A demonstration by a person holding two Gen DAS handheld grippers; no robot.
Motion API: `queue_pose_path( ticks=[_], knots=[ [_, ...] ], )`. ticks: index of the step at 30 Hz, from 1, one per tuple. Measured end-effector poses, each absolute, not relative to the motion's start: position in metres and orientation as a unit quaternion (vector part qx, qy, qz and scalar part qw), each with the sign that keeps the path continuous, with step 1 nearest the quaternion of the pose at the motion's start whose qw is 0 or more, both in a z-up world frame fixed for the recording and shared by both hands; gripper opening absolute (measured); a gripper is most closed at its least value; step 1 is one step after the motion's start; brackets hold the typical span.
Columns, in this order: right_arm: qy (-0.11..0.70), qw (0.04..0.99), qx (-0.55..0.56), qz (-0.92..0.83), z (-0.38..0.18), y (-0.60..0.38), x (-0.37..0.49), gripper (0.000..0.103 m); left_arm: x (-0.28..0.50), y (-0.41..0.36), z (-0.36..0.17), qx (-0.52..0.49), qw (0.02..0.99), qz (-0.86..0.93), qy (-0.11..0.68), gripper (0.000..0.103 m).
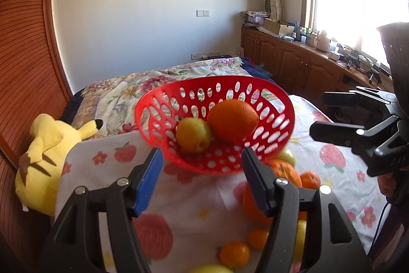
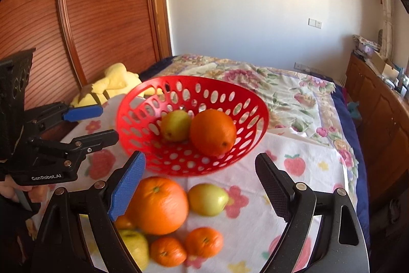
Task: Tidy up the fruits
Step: 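Move the left tool to the green apple while the right tool moves to another yellow-green pear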
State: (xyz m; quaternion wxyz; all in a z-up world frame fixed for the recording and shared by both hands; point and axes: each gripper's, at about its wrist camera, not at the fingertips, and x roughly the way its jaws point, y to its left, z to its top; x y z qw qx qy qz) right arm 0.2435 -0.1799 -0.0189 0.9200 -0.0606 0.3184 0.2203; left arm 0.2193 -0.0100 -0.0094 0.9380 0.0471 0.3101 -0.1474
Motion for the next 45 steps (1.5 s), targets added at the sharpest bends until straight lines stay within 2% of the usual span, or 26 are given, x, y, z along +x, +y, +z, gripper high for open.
queue_pose_path(
  ticks=[5,21,45],
  knots=[
    [0.311,0.922,-0.042,0.227,-0.028,-0.177,0.209,0.090,0.184,0.004,-0.023,0.042,0.940,-0.139,0.307,0.069],
    [0.329,0.915,-0.009,0.232,-0.086,-0.166,0.150,0.085,0.127,0.023,-0.091,0.036,0.936,-0.111,0.332,0.070],
    [0.335,0.914,-0.061,0.218,-0.117,-0.135,0.143,0.084,0.121,0.020,-0.099,0.025,0.937,-0.131,0.324,0.073]
  ],
)
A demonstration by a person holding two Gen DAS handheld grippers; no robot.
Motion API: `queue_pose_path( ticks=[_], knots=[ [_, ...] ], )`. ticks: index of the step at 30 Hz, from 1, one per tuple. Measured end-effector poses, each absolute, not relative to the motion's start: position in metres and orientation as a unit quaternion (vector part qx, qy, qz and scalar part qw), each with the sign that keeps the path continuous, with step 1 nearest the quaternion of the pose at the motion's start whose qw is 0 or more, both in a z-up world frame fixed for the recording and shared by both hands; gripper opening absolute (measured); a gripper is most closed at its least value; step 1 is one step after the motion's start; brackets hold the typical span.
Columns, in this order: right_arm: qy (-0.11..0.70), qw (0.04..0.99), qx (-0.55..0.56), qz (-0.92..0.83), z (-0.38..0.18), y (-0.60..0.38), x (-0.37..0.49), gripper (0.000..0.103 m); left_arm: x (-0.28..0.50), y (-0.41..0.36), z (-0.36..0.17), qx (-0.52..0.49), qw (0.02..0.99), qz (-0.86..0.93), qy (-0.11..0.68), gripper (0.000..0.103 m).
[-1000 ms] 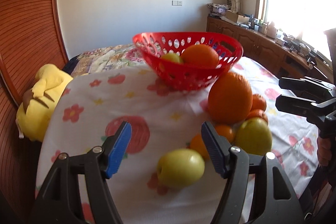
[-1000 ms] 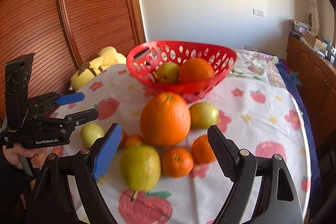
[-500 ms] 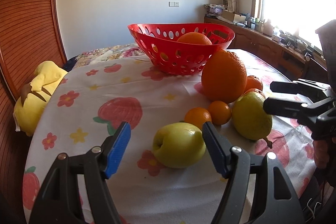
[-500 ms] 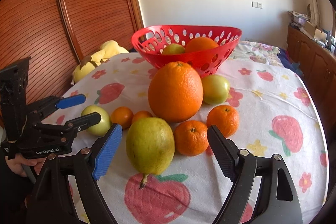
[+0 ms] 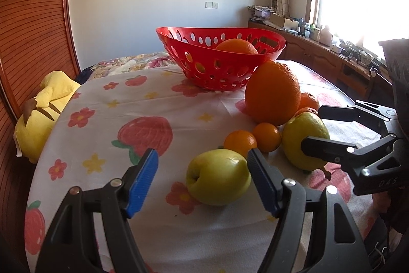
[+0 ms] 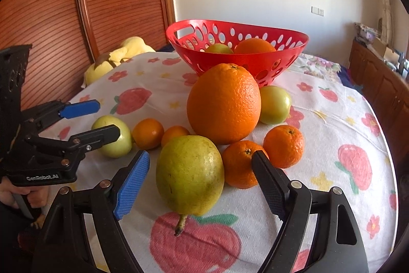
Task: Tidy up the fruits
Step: 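Move the left tool to the green apple while the right tool moves to another yellow-green pear, then close the left tool on the green apple while the right tool grasps the pear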
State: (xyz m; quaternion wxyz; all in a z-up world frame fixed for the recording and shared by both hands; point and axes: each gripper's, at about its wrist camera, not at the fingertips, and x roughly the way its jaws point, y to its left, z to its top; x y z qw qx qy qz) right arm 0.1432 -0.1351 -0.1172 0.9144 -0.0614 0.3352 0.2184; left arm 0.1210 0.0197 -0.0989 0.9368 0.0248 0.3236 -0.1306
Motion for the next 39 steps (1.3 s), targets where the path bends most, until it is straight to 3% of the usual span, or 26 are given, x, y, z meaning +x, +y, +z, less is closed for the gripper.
queue_pose_path(
  ticks=[17,23,32,39],
  knots=[
    [0.335,0.916,-0.112,0.190,-0.122,-0.125,0.144,0.084,0.120,0.019,-0.099,0.029,0.938,-0.127,0.321,0.073],
    [0.342,0.912,-0.139,0.181,-0.126,-0.117,0.146,0.089,0.119,0.017,-0.099,0.037,0.939,-0.123,0.318,0.073],
    [0.342,0.910,-0.140,0.186,-0.125,-0.120,0.144,0.083,0.119,0.016,-0.099,0.041,0.940,-0.120,0.317,0.073],
    [0.350,0.904,-0.125,0.211,-0.118,-0.122,0.139,0.066,0.120,0.006,-0.104,0.055,0.926,-0.130,0.350,0.073]
  ],
)
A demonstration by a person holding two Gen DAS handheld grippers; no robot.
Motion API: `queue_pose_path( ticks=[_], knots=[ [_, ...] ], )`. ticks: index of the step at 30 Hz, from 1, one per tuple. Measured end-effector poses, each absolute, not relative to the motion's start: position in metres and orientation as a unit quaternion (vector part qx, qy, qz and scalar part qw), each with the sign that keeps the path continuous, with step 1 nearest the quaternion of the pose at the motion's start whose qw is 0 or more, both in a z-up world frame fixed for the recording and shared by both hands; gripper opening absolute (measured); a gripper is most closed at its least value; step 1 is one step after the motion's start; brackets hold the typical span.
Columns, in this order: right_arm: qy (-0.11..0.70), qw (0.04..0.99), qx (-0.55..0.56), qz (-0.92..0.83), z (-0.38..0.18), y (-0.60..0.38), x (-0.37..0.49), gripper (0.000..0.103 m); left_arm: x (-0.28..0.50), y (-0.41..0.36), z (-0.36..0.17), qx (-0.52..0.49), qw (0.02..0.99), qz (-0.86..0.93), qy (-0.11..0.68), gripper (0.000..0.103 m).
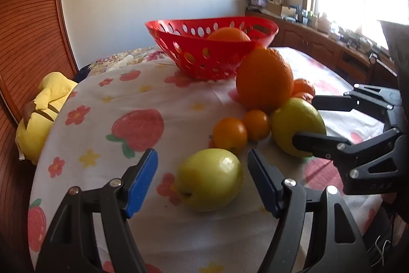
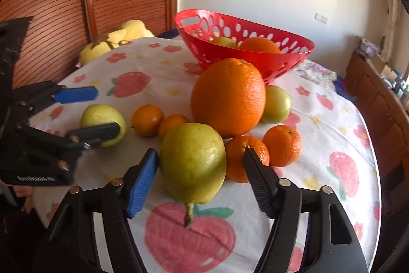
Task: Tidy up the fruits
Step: 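Close the left tool on the green apple while the right tool grasps the pear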
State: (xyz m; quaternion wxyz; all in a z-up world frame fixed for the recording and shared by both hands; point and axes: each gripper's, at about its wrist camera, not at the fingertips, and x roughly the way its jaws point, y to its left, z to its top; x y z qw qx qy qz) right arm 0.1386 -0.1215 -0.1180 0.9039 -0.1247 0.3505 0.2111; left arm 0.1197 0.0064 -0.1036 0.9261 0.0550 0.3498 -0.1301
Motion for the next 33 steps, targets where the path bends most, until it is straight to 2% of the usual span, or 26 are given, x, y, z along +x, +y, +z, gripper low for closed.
queue_pose_path(
  ticks=[3,11,18,20,23,25,33],
  knots=[
    [0.356,0.900,-0.121,0.220,-0.118,-0.120,0.136,0.066,0.120,0.003,-0.107,0.058,0.921,-0.132,0.363,0.073],
    [0.366,0.896,-0.079,0.240,-0.122,-0.126,0.141,0.071,0.112,0.005,-0.108,0.048,0.915,-0.154,0.371,0.052],
    [0.362,0.895,-0.107,0.236,-0.124,-0.113,0.143,0.076,0.110,0.003,-0.108,0.049,0.915,-0.151,0.370,0.053],
    [0.363,0.895,-0.121,0.227,-0.128,-0.110,0.144,0.076,0.111,0.002,-0.110,0.052,0.912,-0.153,0.377,0.056],
    [0.360,0.897,-0.131,0.219,-0.130,-0.110,0.143,0.071,0.110,0.002,-0.110,0.056,0.912,-0.151,0.377,0.057],
    [0.360,0.899,-0.135,0.212,-0.130,-0.111,0.144,0.062,0.110,0.004,-0.110,0.050,0.913,-0.151,0.376,0.057],
    [0.364,0.898,-0.124,0.216,-0.129,-0.116,0.145,0.062,0.107,0.006,-0.108,0.045,0.913,-0.154,0.374,0.054]
  ],
)
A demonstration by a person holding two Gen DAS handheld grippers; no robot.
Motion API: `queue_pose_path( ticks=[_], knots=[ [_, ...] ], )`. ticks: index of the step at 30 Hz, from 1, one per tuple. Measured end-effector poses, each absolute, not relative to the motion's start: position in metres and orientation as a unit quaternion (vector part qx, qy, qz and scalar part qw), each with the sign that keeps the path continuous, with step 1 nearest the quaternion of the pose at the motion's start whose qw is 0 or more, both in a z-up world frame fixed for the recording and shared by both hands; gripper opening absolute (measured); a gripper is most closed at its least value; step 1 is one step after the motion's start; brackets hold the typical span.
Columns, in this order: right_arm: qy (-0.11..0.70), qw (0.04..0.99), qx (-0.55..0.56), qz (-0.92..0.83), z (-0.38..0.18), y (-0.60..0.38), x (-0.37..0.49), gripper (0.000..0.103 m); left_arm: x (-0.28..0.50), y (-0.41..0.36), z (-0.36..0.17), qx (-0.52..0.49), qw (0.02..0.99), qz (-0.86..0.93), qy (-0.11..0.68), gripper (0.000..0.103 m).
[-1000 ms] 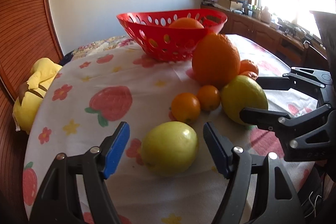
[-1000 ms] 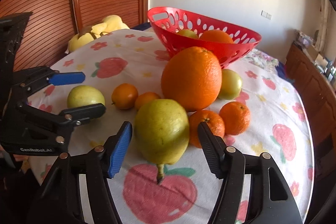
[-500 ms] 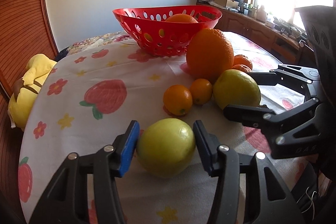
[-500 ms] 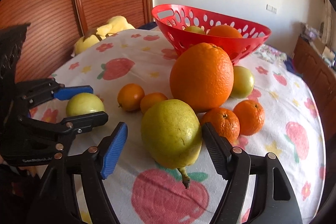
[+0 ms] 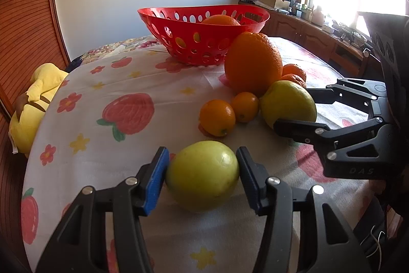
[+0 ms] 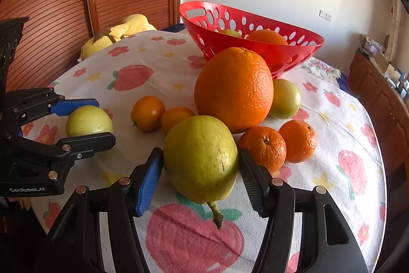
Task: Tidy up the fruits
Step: 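Close the left tool on the green apple while the right tool grasps the pear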
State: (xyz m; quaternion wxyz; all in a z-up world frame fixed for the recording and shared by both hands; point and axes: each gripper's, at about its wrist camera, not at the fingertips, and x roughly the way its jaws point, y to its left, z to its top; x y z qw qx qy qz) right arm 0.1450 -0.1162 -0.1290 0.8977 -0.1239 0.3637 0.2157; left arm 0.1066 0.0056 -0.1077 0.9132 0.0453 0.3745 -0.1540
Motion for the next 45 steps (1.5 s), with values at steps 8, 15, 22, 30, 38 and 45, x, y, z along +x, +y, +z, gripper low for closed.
queue_pose_path(
  ticks=[8,15,22,30,38,45],
  knots=[
    [0.375,0.887,-0.101,0.248,-0.125,-0.123,0.134,0.061,0.107,0.007,-0.108,0.042,0.913,-0.151,0.375,0.054],
    [0.377,0.886,-0.105,0.249,-0.128,-0.119,0.133,0.062,0.107,0.007,-0.107,0.048,0.912,-0.150,0.378,0.055],
    [0.383,0.884,-0.095,0.249,-0.130,-0.119,0.139,0.064,0.107,0.010,-0.109,0.042,0.910,-0.153,0.384,0.057],
    [0.387,0.884,-0.090,0.246,-0.134,-0.123,0.142,0.061,0.105,0.009,-0.111,0.046,0.909,-0.157,0.383,0.056],
    [0.384,0.885,-0.089,0.248,-0.132,-0.126,0.139,0.061,0.104,0.012,-0.109,0.043,0.913,-0.150,0.377,0.055],
    [0.370,0.890,-0.080,0.252,-0.118,-0.132,0.134,0.061,0.103,0.017,-0.097,0.037,0.919,-0.147,0.365,0.055]
  ],
)
